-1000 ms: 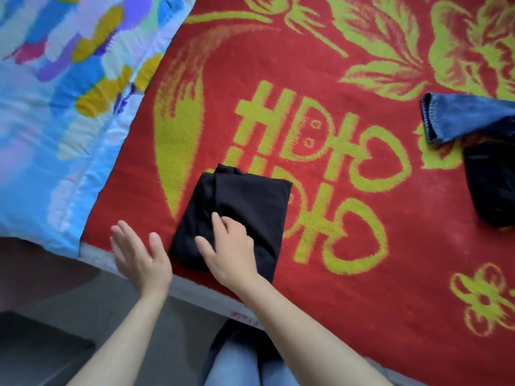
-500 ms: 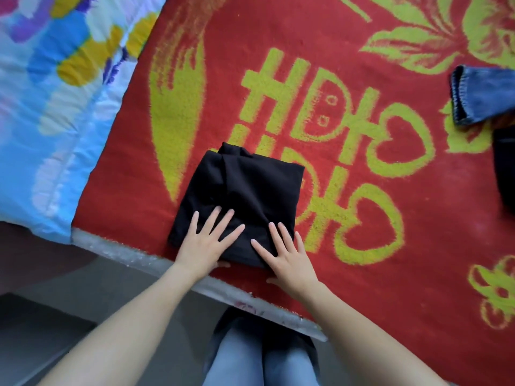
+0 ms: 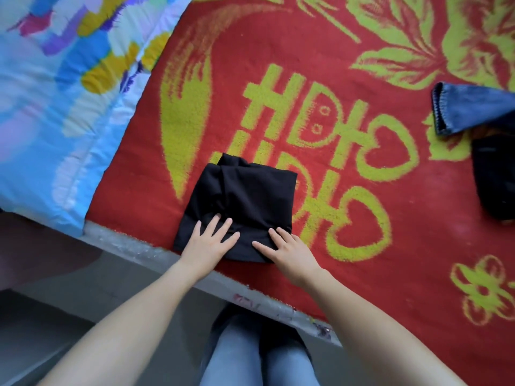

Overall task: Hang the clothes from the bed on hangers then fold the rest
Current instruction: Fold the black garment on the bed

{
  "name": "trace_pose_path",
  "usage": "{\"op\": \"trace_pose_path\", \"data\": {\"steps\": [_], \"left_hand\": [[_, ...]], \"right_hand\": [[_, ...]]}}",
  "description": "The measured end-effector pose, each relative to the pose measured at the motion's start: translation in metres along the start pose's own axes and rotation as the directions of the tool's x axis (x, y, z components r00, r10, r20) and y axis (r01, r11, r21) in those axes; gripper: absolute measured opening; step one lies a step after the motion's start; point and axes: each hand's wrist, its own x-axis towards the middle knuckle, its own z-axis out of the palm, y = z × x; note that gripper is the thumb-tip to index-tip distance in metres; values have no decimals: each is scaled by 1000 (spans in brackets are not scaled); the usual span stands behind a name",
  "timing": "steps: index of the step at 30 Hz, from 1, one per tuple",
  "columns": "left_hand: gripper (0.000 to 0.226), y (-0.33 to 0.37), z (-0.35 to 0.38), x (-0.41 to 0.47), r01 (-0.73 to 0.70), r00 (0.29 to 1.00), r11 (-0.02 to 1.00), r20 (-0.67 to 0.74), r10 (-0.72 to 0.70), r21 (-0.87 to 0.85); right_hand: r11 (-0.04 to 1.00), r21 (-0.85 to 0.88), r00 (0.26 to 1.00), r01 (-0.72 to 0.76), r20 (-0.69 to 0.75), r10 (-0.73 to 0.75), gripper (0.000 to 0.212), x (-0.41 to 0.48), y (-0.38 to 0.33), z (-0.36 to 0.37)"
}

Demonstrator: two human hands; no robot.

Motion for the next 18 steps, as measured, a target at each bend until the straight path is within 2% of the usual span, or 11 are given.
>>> {"op": "trace_pose_path", "data": {"steps": [3,4,11,18], "left_hand": [[66,19,8,-24,68,964,996,260,-52,-54],[67,26,3,-34,82,958,993,282,-55,-85],[72,64,-54,-112,231,973,958,68,-223,-172],[68,94,-106,-218,412,883,867,-115,-456,-280]], "right_hand": [[999,-32,998,44,41,-43,65,-27,-5,-10],[997,-41,997,59,54,-56,64,-38,-8,-14],[984,-94,986,150,-53,-155,65,-116,-40,-65],[926,-256,927,276,-184,-327,67,-182,-96,-122]]}}
